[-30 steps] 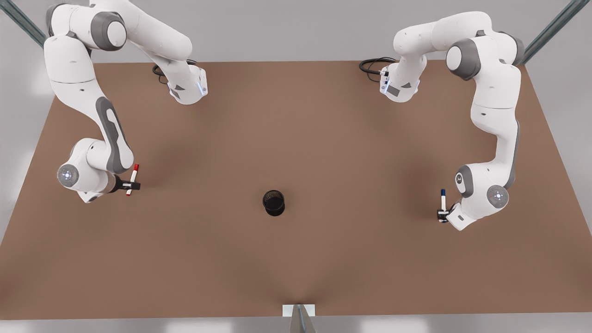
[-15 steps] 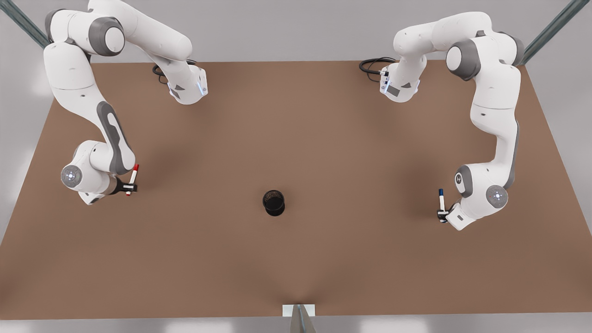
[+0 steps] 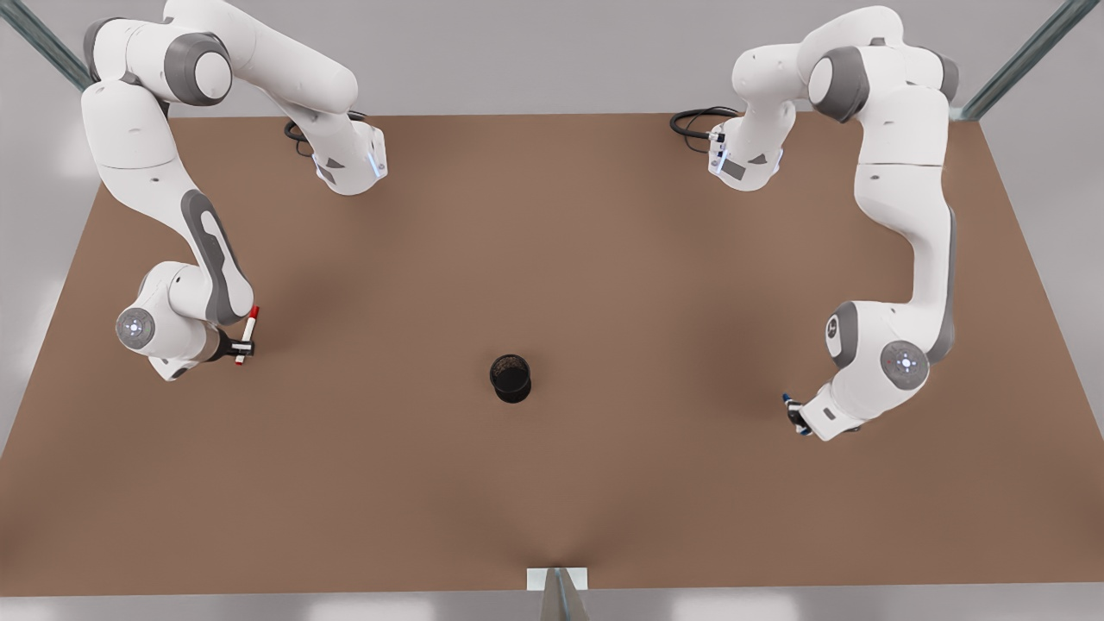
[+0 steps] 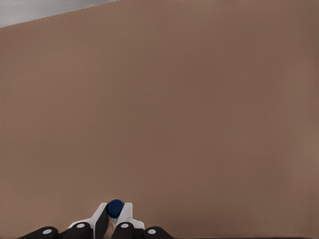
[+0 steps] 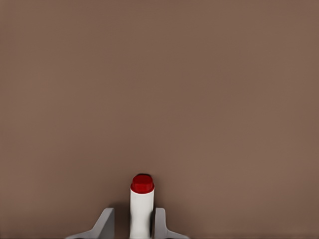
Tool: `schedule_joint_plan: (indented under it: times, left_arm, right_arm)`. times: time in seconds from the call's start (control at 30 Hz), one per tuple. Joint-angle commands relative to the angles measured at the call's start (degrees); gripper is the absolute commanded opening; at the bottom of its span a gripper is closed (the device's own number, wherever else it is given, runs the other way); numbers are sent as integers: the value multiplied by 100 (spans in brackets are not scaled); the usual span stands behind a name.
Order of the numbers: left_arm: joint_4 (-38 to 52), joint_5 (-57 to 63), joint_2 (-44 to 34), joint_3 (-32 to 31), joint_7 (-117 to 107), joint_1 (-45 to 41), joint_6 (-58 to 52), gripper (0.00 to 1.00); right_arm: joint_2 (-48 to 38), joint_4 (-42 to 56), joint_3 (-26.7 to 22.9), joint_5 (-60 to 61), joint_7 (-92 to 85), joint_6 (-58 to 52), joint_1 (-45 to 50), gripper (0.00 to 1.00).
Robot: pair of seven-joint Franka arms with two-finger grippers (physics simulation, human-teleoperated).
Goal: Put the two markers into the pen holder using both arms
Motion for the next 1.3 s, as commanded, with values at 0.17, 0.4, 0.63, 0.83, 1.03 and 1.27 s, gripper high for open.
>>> schedule_joint_plan:
  times: [0.17, 0.4, 0.63, 0.83, 1.03, 1.27]
  left_arm:
    - [759, -68, -221, 3, -1918, -1197, -1426, 21]
    - [1497, -164, -221, -357, -4220, -2014, -1725, 21]
    - [1945, -120, -54, -823, -7878, -2691, -135, 21]
    - [1937, -85, 121, -788, -9020, -3297, 489, 21]
    - [1866, 293, 578, -709, -9056, -3473, 648, 21]
    - [1778, 609, 877, -709, -9021, -3482, 648, 71]
  right_arm:
    - [4, -2, 0, 5, -112, 5, -1, 33]
    - [4, 15, 0, 5, -112, -4, 8, 21]
    - [-637, 297, 413, 14, -68, -733, 8, 21]
    - [-1086, 710, 1309, 58, 81, -839, 16, 21]
    - [-1059, 1536, 2057, 454, 327, -821, 113, 21]
    - [-866, 2336, 2426, 682, 864, -655, 631, 21]
